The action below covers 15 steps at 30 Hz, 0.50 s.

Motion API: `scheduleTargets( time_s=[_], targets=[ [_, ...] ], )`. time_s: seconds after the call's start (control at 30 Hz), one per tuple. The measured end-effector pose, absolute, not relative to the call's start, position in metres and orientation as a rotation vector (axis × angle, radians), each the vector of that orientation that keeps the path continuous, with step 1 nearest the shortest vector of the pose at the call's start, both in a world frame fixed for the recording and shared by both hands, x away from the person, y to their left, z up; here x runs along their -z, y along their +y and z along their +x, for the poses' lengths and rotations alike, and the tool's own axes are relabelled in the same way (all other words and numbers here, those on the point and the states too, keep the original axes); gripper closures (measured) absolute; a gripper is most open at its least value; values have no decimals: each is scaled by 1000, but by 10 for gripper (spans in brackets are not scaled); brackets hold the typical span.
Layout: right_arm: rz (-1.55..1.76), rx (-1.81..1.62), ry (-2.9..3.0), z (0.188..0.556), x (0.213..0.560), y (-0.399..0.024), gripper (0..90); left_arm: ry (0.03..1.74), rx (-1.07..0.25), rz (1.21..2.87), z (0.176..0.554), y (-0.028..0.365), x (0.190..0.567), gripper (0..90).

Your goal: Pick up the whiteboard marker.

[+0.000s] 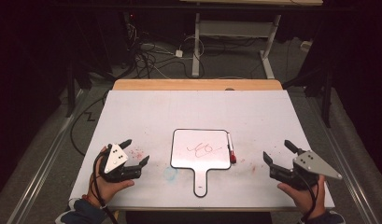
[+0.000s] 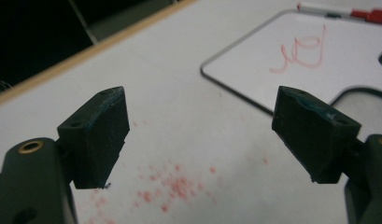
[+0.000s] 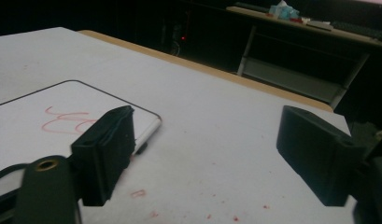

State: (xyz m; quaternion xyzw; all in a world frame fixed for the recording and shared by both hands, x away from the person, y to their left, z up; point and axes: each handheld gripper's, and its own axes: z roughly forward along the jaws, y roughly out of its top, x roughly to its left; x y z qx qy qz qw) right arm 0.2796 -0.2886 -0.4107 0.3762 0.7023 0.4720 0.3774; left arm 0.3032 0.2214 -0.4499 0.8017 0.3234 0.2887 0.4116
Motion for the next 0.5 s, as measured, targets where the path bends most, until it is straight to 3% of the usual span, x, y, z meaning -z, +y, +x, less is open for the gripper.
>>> scheduleTargets(
  time_s=[0.17,0.5],
  targets=[
    [975,-1209,1896,272,423,-289,250,813,-692,2047,305,225,455,180],
    [1136,-1193,2070,303,424,-290,299,769,-686,2107,313,218,463,193]
  ],
)
